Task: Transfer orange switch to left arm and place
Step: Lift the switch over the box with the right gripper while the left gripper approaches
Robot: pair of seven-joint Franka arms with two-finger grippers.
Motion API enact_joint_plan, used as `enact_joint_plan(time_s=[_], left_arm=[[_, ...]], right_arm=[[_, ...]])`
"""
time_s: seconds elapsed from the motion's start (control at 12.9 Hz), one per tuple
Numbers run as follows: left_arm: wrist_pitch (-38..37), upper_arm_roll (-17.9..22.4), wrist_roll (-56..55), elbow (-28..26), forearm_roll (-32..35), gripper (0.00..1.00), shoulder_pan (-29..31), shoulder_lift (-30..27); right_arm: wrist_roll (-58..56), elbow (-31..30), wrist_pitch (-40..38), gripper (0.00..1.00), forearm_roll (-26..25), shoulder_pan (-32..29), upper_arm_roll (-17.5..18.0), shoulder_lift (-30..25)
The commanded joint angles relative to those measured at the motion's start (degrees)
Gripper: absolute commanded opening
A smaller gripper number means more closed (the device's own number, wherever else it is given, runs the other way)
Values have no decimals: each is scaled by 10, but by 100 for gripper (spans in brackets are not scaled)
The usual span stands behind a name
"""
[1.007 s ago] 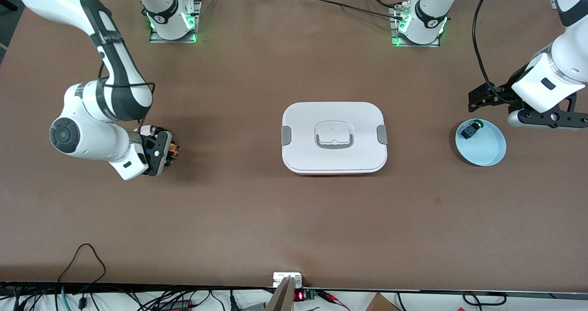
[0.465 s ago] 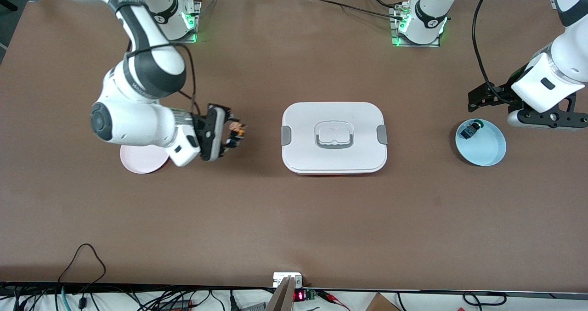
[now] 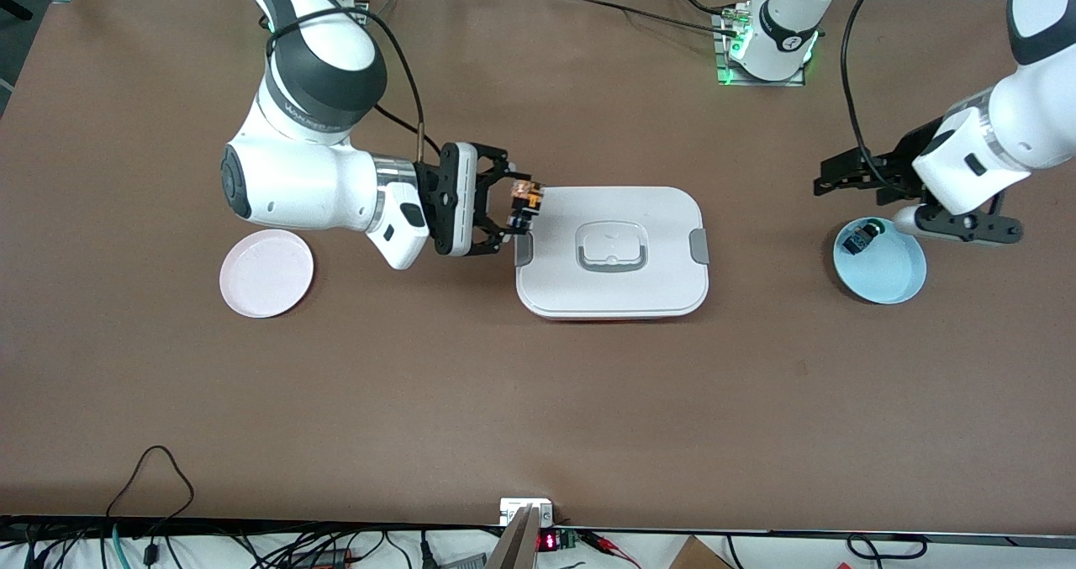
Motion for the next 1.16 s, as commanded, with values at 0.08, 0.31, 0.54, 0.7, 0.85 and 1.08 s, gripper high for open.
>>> enact_joint_plan(time_s=[0.08, 0.31, 0.54, 0.7, 0.85, 1.08], left_arm=[[-23, 1, 7, 4, -196, 100, 31, 33], [-21, 1, 15, -44, -383, 100, 32, 36], [14, -7, 16, -105, -556, 100, 17, 32], [48, -37, 16, -162, -650, 100, 15, 23], [98, -71, 16, -198, -721, 100, 15, 20], [126, -90, 18, -209, -767, 100, 12, 31]], right_arm=[[14, 14, 37, 30, 101, 17, -2, 3], [11, 14, 84, 30, 170, 38, -2, 3], [9, 14, 130, 30, 203, 66, -3, 7], [7, 14, 165, 30, 217, 88, -3, 15], [9, 14, 167, 30, 221, 89, -3, 17], [13, 14, 167, 30, 241, 89, -3, 17]])
